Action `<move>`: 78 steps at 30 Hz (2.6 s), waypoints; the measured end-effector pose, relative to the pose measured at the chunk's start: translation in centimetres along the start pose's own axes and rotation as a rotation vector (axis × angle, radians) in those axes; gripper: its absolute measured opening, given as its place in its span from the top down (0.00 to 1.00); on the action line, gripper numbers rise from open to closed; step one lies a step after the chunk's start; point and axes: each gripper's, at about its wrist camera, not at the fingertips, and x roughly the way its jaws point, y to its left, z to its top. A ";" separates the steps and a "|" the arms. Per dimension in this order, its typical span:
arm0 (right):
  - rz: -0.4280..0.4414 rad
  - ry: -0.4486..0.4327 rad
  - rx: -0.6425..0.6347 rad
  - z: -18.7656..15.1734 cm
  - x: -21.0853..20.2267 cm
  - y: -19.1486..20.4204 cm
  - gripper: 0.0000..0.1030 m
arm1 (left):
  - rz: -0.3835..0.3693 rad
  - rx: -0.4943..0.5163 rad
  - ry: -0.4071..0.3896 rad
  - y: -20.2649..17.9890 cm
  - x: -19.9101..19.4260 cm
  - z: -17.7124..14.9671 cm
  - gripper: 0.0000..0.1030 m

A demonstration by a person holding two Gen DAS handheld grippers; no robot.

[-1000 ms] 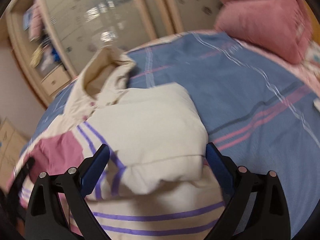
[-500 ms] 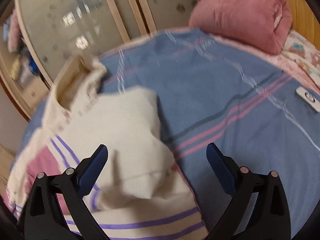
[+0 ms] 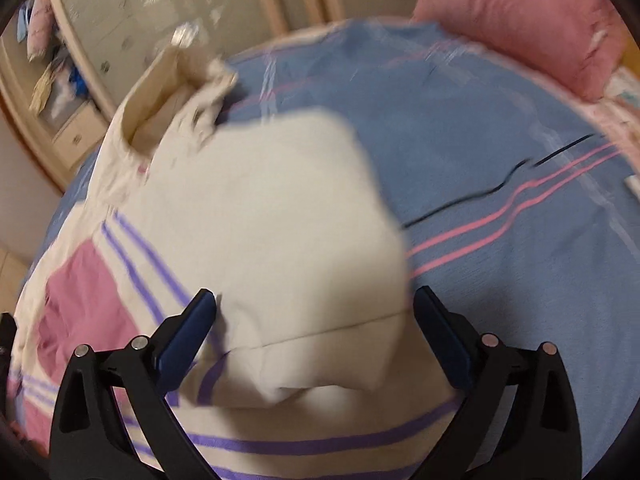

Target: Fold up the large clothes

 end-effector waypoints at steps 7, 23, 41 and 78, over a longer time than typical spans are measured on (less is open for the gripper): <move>0.201 -0.150 -0.058 0.6 -3.1 0.5 0.14 | -0.057 0.035 0.330 -1.5 7.5 -3.7 0.18; -0.019 -0.057 0.012 0.5 0.2 -0.4 0.26 | -0.051 0.044 0.298 -1.5 7.4 -3.9 0.15; -0.054 -0.061 -0.166 -1.0 0.2 2.8 0.13 | -0.049 0.055 0.291 -1.8 7.5 -4.0 0.11; -0.128 0.081 -0.234 -1.5 3.0 3.6 0.08 | -0.021 0.042 0.205 -1.7 5.3 -1.7 0.02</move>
